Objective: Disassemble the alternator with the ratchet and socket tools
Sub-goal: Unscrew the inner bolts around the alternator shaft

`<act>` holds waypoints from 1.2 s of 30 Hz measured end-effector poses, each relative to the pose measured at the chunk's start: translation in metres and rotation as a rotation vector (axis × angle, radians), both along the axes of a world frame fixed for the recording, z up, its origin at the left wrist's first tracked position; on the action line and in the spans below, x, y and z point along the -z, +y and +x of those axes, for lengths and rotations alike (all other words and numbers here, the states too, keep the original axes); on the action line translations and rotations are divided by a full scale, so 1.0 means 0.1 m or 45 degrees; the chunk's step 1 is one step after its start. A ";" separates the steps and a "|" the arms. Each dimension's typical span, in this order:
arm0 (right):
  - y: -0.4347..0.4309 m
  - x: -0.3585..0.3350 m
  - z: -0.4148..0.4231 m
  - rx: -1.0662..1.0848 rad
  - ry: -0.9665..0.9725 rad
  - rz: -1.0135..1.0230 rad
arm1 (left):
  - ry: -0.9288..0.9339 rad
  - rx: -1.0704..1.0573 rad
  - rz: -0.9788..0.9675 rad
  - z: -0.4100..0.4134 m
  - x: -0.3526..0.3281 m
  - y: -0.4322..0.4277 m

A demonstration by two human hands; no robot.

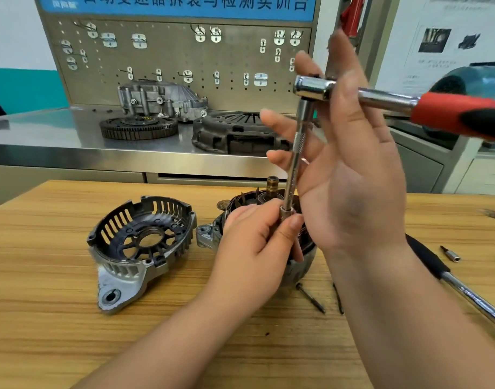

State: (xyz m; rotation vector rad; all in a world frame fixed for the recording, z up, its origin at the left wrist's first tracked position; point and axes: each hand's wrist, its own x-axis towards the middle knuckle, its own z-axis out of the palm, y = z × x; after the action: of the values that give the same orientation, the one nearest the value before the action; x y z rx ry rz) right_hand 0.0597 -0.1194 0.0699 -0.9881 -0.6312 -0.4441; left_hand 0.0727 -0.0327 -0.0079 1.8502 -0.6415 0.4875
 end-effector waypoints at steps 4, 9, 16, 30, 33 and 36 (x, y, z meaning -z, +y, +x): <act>-0.04 -0.02 0.02 -0.194 0.191 -0.005 | -0.049 0.053 -0.008 0.00 0.01 0.03; -0.03 -0.01 0.02 -0.190 0.204 0.015 | -0.026 0.046 0.003 0.02 0.02 0.03; 0.00 -0.02 -0.02 0.107 -0.073 -0.124 | -0.054 -0.037 -0.012 0.02 0.04 0.00; -0.04 -0.01 0.02 -0.098 0.179 0.003 | -0.067 -0.032 -0.023 0.01 0.05 0.00; -0.01 -0.01 -0.02 0.055 0.039 -0.079 | -0.043 0.001 -0.070 0.01 0.04 -0.01; 0.00 -0.02 -0.03 0.046 0.012 -0.113 | -0.086 -0.021 -0.070 0.02 0.03 -0.01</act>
State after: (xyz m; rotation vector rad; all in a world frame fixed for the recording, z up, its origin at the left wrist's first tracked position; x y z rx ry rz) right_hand 0.0562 -0.1198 0.0717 -1.0867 -0.6296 -0.4458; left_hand 0.0746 -0.0333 -0.0112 1.7947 -0.6527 0.5747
